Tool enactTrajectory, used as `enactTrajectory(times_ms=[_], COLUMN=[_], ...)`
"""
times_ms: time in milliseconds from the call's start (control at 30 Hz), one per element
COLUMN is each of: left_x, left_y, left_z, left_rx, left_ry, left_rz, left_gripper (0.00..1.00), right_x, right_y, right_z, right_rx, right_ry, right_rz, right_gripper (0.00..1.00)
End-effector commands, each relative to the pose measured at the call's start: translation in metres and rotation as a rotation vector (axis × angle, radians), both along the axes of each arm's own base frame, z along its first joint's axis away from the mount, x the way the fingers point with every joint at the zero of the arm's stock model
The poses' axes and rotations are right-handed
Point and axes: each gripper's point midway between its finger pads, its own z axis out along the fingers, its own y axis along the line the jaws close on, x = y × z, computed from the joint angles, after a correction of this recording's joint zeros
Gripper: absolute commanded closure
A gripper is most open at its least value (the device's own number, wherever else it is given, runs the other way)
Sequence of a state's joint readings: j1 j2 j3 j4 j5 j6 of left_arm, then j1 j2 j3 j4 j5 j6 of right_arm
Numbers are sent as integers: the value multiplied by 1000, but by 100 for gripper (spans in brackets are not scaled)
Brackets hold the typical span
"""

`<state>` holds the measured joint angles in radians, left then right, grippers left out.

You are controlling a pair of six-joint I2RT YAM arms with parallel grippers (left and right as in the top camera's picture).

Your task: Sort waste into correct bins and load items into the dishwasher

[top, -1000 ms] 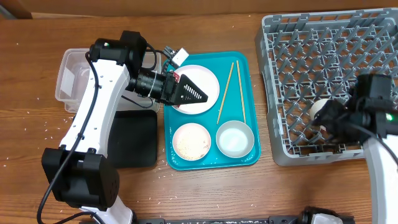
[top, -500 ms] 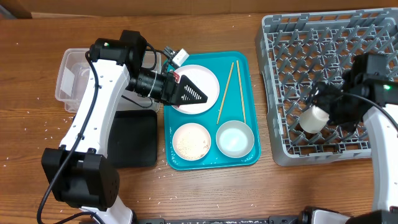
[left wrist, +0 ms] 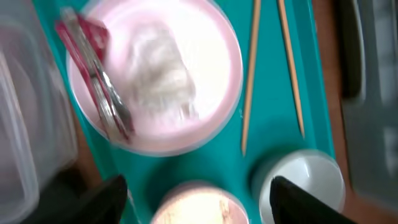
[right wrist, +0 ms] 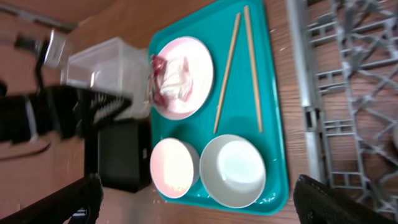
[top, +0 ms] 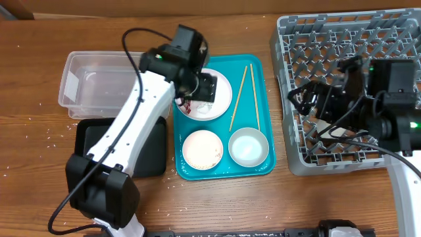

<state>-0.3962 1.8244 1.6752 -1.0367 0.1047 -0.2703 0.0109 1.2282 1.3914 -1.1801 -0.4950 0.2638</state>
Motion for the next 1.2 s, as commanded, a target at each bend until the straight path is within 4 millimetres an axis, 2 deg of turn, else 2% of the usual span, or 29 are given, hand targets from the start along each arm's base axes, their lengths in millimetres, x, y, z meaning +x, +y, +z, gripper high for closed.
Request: enactTrajectory(times_ms=[0, 133, 167, 233, 400, 467, 500, 533, 567, 667, 833, 900, 1000, 1100, 1167], left_x=[22, 37, 39, 39, 34, 32, 31, 29, 29, 34, 45, 49, 55, 58, 58], left_y=[12, 5, 3, -1, -15, -14, -13, -13, -12, -9, 11, 30, 66, 105, 134], left_z=[-29, -66, -87, -115, -159, -167, -169, -169, -167, -146, -75, -45, -16, -5, -9], left_rx=[124, 150, 162, 164, 130, 139, 142, 139, 138, 130, 101, 90, 89, 92, 117], left_ry=[-41, -21, 10, 56, 142, 162, 168, 175, 178, 168, 104, 59, 3, -4, 14], left_rz=[130, 128, 124, 110, 56, 56, 55, 54, 56, 68, 118, 178, 283, 381, 444], left_gripper=[25, 27, 28, 28, 29, 40, 53, 78, 96, 96, 96, 96, 96, 96, 96], right_x=[-2, -3, -3, -4, -4, -4, -4, -4, -4, -4, -4, -4, -4, -4, -4], right_y=[12, 13, 13, 13, 13, 13, 13, 13, 13, 13, 13, 12, 13, 13, 13], right_z=[11, 10, 10, 9, 9, 9, 9, 9, 9, 9, 9, 9, 9, 9, 9], right_rx=[11, 12, 12, 12, 12, 12, 12, 12, 12, 12, 12, 11, 12, 12, 12], right_ry=[-35, -28, -24, -19, -18, -18, -18, -18, -18, -19, -19, -19, -19, -19, -19], right_rz=[49, 46, 47, 47, 46, 46, 46, 47, 46, 47, 47, 46, 47, 47, 47], right_gripper=[0, 0, 0, 0, 0, 0, 0, 0, 0, 0, 0, 0, 0, 0, 0])
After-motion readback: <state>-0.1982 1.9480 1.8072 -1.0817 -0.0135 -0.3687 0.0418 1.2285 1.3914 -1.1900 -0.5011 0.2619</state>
